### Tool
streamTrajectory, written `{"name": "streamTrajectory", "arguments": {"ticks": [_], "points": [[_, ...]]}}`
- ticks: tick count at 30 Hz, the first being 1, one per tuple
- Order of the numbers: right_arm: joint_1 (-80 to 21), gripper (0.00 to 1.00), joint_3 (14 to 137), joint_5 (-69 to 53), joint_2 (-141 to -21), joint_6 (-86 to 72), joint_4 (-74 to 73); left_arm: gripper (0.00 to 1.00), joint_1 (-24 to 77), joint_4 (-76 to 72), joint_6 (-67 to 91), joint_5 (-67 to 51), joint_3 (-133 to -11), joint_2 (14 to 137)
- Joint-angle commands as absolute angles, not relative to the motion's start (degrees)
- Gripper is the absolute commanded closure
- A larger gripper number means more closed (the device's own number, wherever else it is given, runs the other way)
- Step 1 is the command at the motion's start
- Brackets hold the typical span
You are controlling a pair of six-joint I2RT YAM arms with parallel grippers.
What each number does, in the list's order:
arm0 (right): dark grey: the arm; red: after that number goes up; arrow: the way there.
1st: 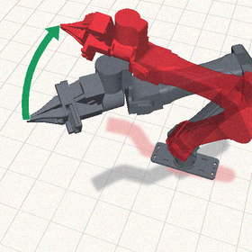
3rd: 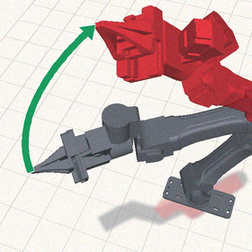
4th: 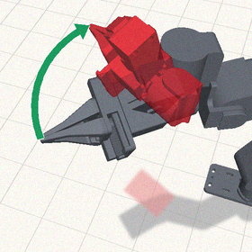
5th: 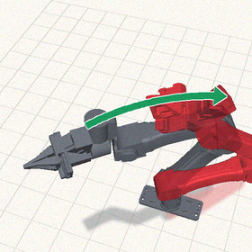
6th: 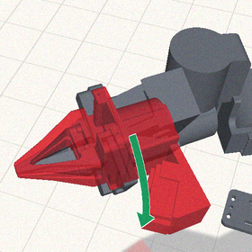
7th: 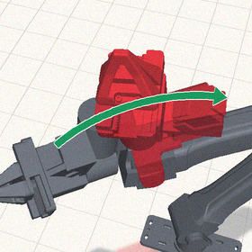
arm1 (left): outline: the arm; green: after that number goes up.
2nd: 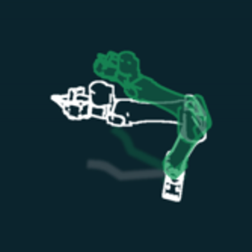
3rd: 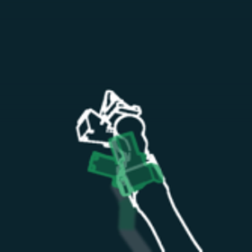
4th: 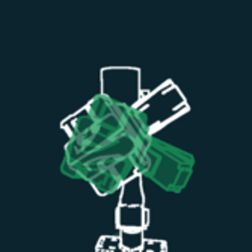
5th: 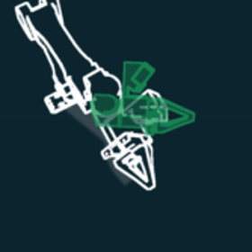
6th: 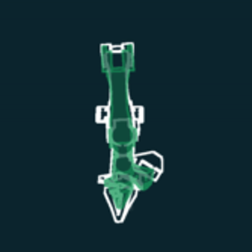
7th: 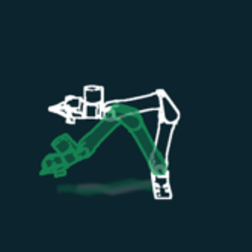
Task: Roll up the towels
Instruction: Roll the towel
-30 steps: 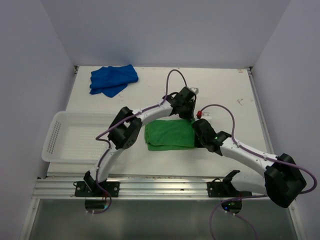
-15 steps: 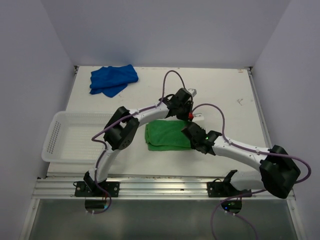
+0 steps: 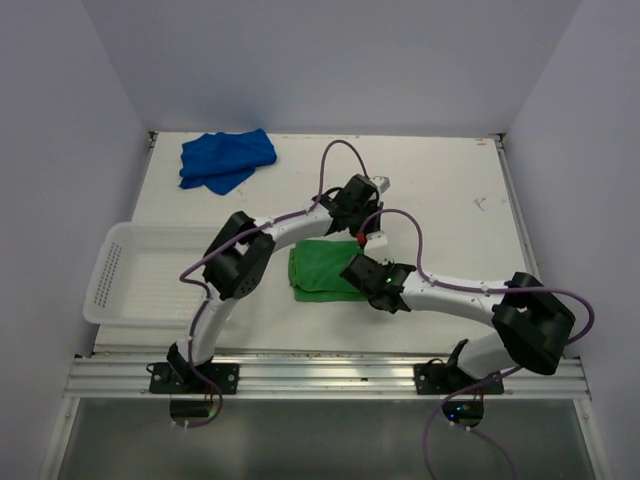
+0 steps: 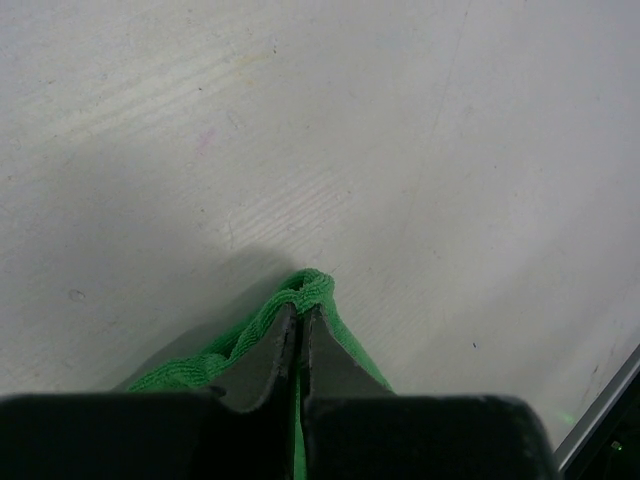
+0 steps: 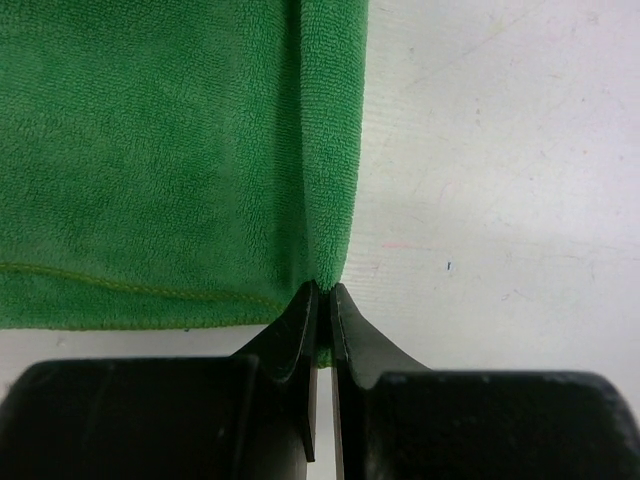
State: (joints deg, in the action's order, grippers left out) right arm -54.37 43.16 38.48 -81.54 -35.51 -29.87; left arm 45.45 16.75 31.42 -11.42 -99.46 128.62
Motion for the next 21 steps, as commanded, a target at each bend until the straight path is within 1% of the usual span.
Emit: {"name": "streamTrajectory", "arguments": {"ticks": [1, 17, 21], "points": [[-55.9, 1.00, 45.2, 41.0, -83.4, -37.4, -34.0, 1.00, 42.7, 9.8, 28.5, -9.6, -99.1, 125.4], [-57.4, 1.00, 48.1, 40.9, -90.5, -37.4, -32.0, 1.00, 42.3, 9.3, 26.2, -7.8, -95.7, 125.6], [-57.4, 0.97, 48.0, 39.7, -91.6, -37.9, -30.9, 1.00, 42.1, 9.1, 25.1, -7.3, -94.9, 126.1]]}}
